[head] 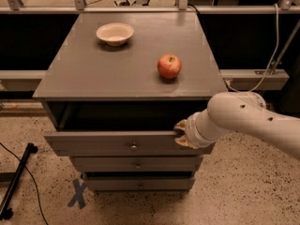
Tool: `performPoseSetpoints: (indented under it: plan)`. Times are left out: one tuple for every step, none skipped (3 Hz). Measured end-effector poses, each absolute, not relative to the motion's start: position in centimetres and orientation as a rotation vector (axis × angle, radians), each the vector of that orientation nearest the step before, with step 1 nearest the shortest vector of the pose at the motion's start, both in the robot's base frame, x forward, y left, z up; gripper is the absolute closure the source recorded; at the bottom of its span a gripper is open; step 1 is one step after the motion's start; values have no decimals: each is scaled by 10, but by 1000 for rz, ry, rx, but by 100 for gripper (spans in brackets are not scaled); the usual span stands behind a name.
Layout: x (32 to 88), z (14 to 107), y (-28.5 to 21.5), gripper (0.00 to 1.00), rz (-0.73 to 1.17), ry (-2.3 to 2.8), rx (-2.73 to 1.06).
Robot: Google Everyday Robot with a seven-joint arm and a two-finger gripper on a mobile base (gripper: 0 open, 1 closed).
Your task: Open top drawer
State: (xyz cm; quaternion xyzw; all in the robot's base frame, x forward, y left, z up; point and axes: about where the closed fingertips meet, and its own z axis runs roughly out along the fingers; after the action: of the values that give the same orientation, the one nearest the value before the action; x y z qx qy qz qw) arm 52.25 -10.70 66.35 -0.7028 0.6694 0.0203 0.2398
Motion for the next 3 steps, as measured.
performPoseSetpoints:
  plan:
    - [523,664,-107,100,56,1832,-1924]
    - [522,664,-107,100,56,1832,-1924]
    - [522,664,-107,100,56,1832,-1924]
